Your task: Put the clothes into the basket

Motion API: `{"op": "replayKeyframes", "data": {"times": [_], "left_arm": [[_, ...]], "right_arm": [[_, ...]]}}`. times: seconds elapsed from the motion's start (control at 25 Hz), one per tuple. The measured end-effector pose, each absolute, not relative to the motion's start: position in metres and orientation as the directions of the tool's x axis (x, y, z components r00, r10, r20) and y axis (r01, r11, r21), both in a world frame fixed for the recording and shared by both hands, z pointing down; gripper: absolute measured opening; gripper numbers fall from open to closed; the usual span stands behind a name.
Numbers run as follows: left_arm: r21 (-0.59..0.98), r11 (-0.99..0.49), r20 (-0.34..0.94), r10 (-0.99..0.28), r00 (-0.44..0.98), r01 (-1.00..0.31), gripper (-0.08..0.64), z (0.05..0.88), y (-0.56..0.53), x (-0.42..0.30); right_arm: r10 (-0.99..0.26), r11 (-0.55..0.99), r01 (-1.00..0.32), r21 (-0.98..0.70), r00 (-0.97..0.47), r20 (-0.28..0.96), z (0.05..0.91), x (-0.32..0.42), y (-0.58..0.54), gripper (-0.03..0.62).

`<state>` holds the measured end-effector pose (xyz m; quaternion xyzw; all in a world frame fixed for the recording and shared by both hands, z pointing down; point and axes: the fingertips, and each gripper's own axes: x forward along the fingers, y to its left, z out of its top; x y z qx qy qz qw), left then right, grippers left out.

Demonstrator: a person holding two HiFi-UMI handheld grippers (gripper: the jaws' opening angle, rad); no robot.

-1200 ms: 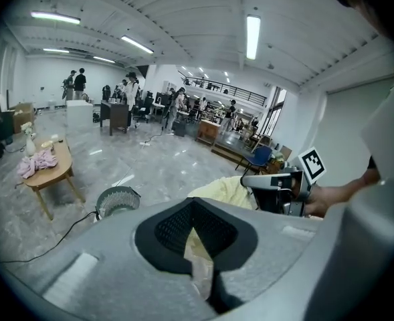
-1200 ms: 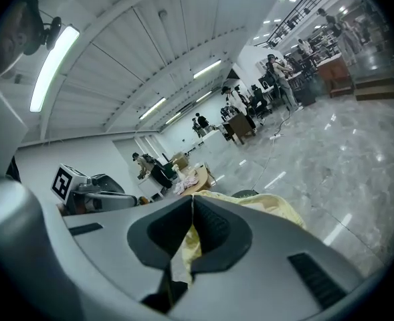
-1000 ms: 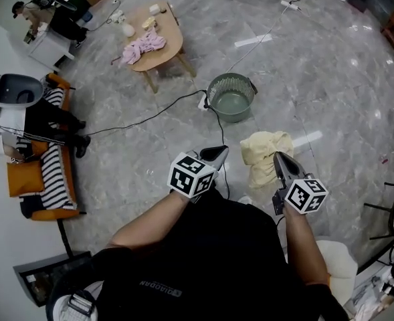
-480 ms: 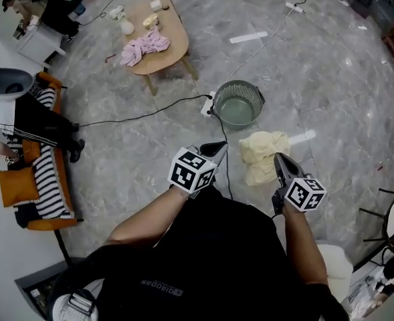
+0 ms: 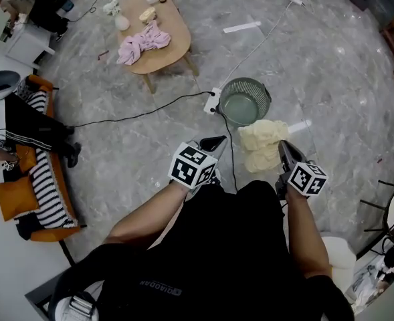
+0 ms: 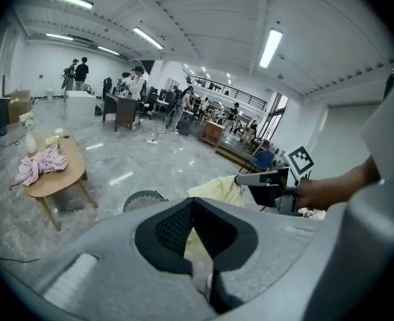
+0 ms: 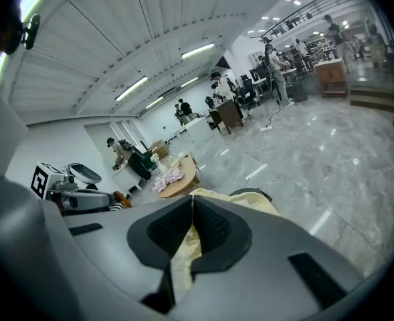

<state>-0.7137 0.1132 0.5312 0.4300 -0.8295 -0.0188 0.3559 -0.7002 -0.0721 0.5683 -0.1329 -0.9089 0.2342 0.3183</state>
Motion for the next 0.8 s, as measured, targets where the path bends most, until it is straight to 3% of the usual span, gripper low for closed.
{"op": "replayKeyframes", "data": {"times": [0.32,0.8], "left_arm": [[0.368,0.667,0.597,-0.704,-0.386,-0.648,0.000,0.557,0.119,-0.737],[0.353,0.783,0.693,-0.586,-0.419,-0.512,0.000,0.640,0.099,-0.812]], "right_arm": [[0.385,0.863,0.067,-0.501,-0.728,0.567,0.613,-0.757,-0.069,0.021],[0.423,0.862,0.046,-0.505,-0.616,0.665,0.748,-0.858,-0.086,0.021]]}}
